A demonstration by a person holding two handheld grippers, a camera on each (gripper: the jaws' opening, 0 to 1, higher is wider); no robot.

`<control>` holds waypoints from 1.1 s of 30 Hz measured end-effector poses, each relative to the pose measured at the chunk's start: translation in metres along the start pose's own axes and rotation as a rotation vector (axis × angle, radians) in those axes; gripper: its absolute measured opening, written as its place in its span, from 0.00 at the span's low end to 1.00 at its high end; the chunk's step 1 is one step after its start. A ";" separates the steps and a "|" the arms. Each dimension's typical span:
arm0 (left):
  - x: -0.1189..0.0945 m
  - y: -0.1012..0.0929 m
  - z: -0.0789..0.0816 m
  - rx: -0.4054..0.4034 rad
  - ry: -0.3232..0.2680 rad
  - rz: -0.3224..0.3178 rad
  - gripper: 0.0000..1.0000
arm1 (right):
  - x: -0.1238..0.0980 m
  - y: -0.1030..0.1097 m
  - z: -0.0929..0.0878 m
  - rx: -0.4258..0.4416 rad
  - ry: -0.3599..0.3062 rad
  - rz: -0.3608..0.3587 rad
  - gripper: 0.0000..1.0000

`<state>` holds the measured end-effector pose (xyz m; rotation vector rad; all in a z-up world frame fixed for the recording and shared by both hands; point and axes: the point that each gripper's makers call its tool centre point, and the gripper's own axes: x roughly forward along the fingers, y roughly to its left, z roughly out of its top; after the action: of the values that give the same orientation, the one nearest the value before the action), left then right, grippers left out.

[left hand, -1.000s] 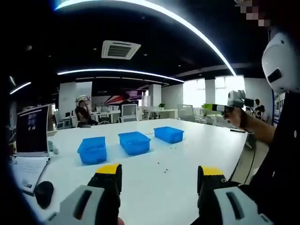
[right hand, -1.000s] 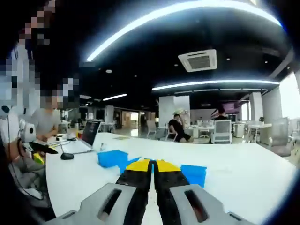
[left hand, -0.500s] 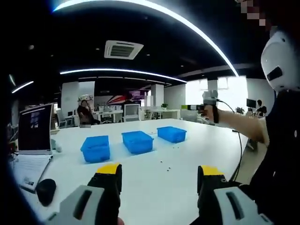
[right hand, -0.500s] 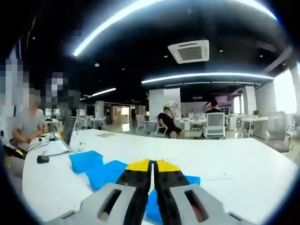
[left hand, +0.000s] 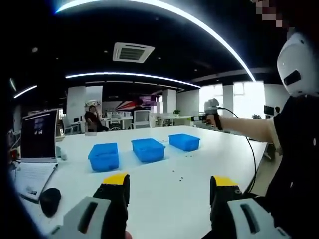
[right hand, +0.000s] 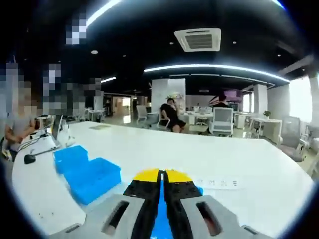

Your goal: Pick up the resistors one by one and place each resistor into its matching bin, sorting the parts by color and model until every resistor is separated into the correct bin for its type

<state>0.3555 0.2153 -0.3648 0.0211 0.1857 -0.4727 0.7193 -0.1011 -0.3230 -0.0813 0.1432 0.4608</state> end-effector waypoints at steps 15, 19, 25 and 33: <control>0.007 -0.001 -0.001 0.004 0.006 -0.012 0.66 | -0.078 0.040 0.008 0.030 -0.068 0.079 0.36; 0.011 -0.003 0.000 0.002 0.004 -0.022 0.66 | -0.110 0.046 -0.006 0.022 -0.079 0.102 0.36; 0.016 -0.005 0.002 0.009 0.003 -0.043 0.66 | -0.170 0.050 -0.029 0.054 -0.104 0.116 0.36; 0.018 -0.005 0.002 0.009 0.006 -0.052 0.66 | -0.234 0.055 -0.058 0.108 -0.099 0.067 0.36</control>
<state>0.3694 0.2022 -0.3661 0.0271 0.1904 -0.5251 0.4802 -0.1610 -0.3462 0.0525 0.0740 0.5216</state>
